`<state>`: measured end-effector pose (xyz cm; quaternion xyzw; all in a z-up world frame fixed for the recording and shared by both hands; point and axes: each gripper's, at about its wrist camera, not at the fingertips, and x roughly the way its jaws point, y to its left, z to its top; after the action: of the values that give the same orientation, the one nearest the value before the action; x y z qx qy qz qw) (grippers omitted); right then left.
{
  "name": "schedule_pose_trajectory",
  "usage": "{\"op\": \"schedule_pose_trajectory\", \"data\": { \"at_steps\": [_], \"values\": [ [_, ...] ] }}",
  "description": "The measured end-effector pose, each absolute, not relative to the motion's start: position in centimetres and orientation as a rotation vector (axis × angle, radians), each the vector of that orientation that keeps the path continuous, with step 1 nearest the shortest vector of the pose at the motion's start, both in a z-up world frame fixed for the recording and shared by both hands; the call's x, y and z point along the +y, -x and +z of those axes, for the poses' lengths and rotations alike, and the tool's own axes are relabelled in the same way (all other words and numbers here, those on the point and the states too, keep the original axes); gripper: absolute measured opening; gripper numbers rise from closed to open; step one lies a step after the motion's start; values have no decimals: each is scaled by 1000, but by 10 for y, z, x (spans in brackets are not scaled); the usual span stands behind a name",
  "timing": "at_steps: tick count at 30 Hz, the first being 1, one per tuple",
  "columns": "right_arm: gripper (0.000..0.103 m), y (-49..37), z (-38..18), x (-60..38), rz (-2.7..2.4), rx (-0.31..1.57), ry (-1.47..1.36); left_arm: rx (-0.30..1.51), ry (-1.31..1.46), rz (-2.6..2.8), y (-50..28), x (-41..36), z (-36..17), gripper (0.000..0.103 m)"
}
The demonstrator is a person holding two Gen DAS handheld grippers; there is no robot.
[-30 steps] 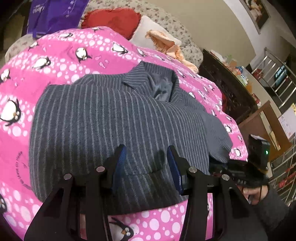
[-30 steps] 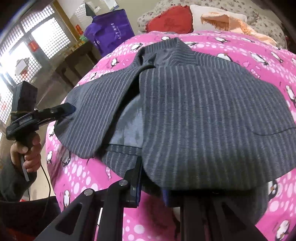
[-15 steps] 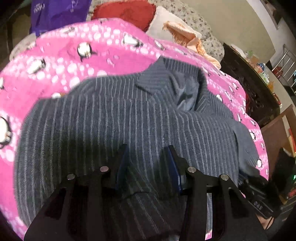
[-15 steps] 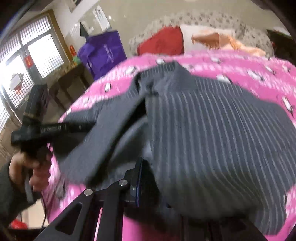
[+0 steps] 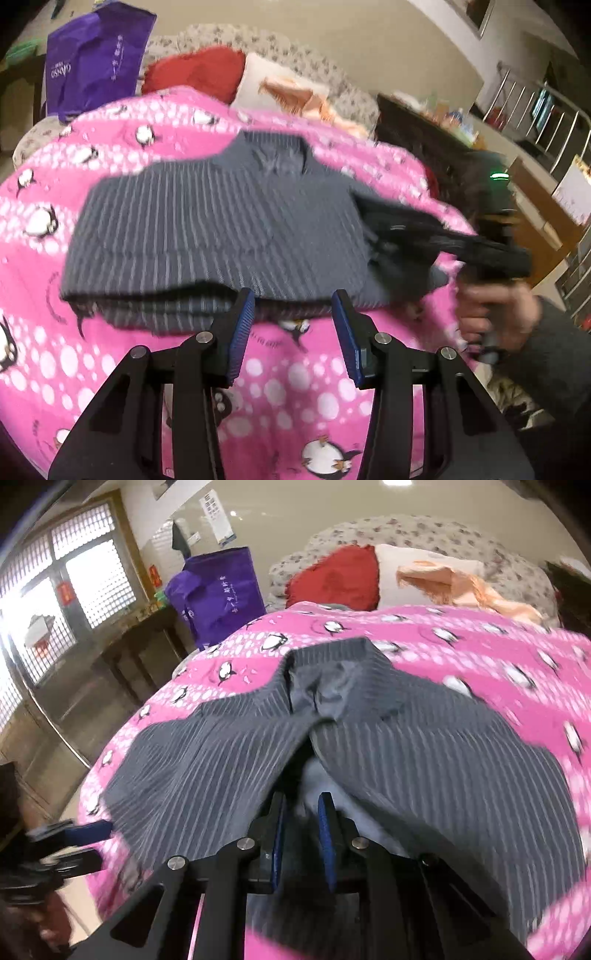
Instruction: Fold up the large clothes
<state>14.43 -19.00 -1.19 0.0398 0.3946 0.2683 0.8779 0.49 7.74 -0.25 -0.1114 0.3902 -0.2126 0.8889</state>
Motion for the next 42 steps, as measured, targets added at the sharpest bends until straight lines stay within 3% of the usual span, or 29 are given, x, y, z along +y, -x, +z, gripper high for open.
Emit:
{"op": "schedule_pose_trajectory", "data": {
  "at_steps": [7, 13, 21, 25, 31, 38, 42],
  "values": [
    [16, -112, -54, -193, 554, 942, -28, 826, 262, -364, -62, 87, -2, 42],
    [16, -137, -61, -177, 540, 863, -165, 818, 309, -387, -40, 96, 1, 42],
    [16, -211, -24, -146, 684, 839, -224, 805, 286, -531, -14, 70, 6, 42],
    [16, -267, -13, -144, 660, 869, -235, 836, 236, -482, -51, 61, 3, 42],
    [16, -316, -5, -127, 614, 838, -35, 929, 168, -393, -133, 59, -11, 42],
    [16, -325, 43, -150, 550, 740, 168, 827, 40, -121, -229, 95, 8, 42],
    [16, -302, 76, -198, 445, 663, 129, 774, 121, -46, -251, 127, 30, 42]
  ]
}}
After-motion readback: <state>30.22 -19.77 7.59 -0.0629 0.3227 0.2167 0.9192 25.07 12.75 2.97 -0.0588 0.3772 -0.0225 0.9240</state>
